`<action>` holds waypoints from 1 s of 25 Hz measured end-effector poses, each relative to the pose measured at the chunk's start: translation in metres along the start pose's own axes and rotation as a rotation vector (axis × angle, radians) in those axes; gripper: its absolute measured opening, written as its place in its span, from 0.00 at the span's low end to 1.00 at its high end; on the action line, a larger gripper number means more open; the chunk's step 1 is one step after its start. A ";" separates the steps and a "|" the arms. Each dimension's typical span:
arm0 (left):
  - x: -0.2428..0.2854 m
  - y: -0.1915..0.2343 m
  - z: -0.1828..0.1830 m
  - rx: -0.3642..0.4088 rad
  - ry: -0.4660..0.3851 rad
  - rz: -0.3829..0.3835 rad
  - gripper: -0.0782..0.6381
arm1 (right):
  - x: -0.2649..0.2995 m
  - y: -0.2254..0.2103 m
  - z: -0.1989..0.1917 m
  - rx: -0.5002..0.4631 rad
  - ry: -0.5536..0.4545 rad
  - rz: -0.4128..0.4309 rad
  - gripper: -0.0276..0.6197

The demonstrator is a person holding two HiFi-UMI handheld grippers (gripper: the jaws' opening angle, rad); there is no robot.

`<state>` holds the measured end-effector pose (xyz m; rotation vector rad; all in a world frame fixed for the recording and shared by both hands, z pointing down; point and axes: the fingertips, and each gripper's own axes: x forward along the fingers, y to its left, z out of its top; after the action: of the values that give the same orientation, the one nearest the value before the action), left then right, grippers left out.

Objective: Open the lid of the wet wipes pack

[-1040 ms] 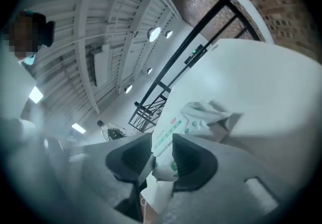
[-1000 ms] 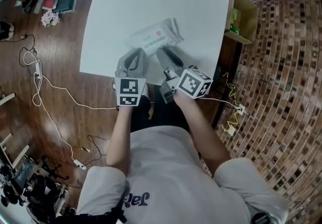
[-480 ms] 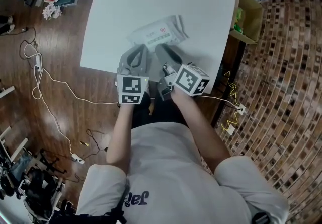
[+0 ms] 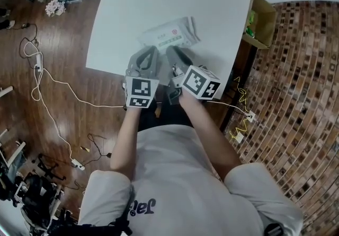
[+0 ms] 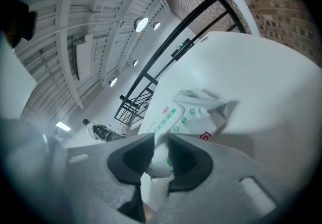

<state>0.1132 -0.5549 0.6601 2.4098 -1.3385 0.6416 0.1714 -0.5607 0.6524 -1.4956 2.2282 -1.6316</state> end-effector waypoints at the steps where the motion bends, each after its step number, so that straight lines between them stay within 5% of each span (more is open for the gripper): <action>1: 0.000 0.000 -0.001 0.002 0.003 -0.003 0.13 | 0.000 0.000 0.001 -0.014 0.003 -0.009 0.11; 6: 0.001 -0.003 -0.005 0.021 0.020 -0.019 0.13 | 0.003 -0.005 0.002 -0.013 0.029 -0.058 0.09; 13: 0.004 -0.005 -0.006 0.044 0.035 -0.035 0.13 | 0.003 0.006 0.008 -0.015 0.070 -0.020 0.05; 19: 0.005 -0.002 -0.004 0.082 0.057 -0.049 0.13 | 0.013 0.053 0.042 -0.340 0.071 0.075 0.08; 25: 0.006 0.011 -0.007 0.100 0.065 -0.073 0.13 | 0.074 0.075 0.076 -0.720 0.141 0.076 0.02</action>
<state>0.1052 -0.5614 0.6698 2.4802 -1.2143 0.7772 0.1185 -0.6663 0.5988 -1.3794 3.1110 -0.9657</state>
